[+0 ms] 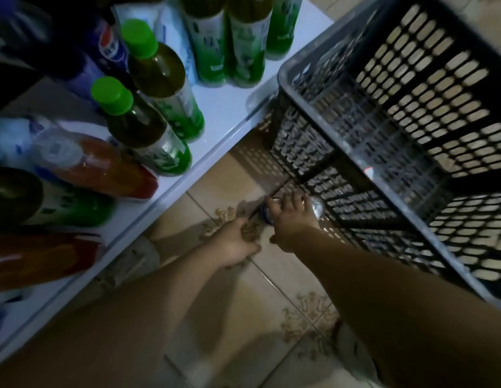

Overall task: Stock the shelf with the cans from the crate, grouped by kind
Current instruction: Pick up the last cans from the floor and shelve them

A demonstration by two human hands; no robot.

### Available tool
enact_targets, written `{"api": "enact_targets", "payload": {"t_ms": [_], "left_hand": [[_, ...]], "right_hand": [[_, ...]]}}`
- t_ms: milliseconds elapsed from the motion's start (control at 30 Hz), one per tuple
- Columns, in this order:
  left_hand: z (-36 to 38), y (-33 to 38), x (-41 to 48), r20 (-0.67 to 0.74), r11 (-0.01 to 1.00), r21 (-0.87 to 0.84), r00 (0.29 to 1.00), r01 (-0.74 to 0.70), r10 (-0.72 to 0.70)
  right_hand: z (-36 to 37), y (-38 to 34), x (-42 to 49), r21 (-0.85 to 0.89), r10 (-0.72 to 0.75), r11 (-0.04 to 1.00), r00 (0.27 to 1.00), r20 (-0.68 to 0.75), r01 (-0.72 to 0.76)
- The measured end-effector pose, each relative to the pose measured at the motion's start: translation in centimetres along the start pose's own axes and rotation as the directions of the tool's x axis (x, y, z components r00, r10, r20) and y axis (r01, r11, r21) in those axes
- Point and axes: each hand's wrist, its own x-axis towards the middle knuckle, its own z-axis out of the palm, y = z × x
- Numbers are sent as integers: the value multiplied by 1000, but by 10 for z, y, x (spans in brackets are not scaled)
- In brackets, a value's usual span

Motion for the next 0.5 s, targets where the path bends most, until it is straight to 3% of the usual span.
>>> {"api": "enact_targets", "payload": {"t_ms": [100,200,300,500], "left_hand": [[2,-15,2,9,999,-34,999,32,-32],[-7,-19,-7,-22,999,-35,1000,-1,0],[-15,-8,-36,-62,999,-16,997,-44,43],[-30,42,-145,-144,955,-108,955,-277,261]], "right_hand": [[9,-4,9,6,-38,999,991,-127,39],[2,0,-9,327,-29,942,990,-140,74],[-16,0,-57,652,69,754,977,-202,82],[-88,-17,-176,890,295,345,866,-404,298]]}}
